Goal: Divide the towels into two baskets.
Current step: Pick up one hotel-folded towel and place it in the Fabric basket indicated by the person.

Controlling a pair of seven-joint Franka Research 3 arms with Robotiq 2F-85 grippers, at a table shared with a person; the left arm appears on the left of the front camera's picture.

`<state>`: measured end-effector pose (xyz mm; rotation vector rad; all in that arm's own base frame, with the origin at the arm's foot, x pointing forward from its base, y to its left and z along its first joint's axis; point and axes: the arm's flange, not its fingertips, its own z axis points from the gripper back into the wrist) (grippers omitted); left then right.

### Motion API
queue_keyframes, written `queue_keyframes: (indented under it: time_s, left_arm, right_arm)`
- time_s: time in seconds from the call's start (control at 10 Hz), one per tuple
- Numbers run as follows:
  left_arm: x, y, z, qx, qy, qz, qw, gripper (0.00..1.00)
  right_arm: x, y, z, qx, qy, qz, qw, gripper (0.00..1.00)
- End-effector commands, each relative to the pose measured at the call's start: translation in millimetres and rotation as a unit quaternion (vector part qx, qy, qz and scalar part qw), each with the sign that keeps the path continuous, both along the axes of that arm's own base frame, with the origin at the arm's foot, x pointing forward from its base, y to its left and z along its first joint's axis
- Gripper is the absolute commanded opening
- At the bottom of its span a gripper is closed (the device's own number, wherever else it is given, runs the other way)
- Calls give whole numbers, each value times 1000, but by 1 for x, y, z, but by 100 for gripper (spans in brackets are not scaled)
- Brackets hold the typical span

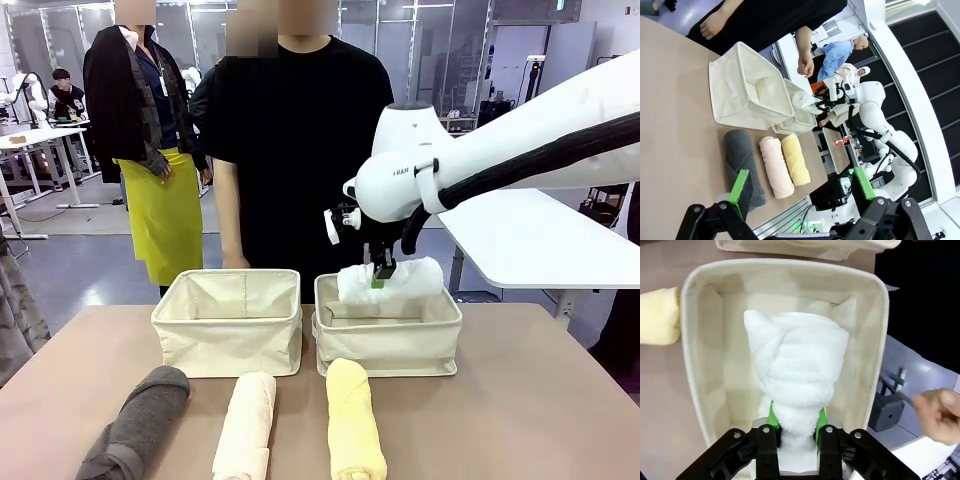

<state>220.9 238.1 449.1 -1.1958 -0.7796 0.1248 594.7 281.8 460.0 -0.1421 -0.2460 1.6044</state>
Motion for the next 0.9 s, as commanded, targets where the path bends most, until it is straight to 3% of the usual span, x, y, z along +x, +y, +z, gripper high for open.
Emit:
queue_keyframes:
  time_s: [0.0, 0.2, 0.8]
  left_arm:
    - [-2, 2, 1, -2, -18, -2, 1000, 100]
    - [-2, 2, 1, -2, -18, -2, 1000, 100]
    - [-2, 2, 1, -2, -18, -2, 1000, 100]
  right_arm:
    - [14, 8, -11, 27, -9, -16, 999, 30]
    - [20, 9, -29, 22, 4, -18, 1000, 30]
    - [21, 4, -33, 27, 6, -20, 999, 100]
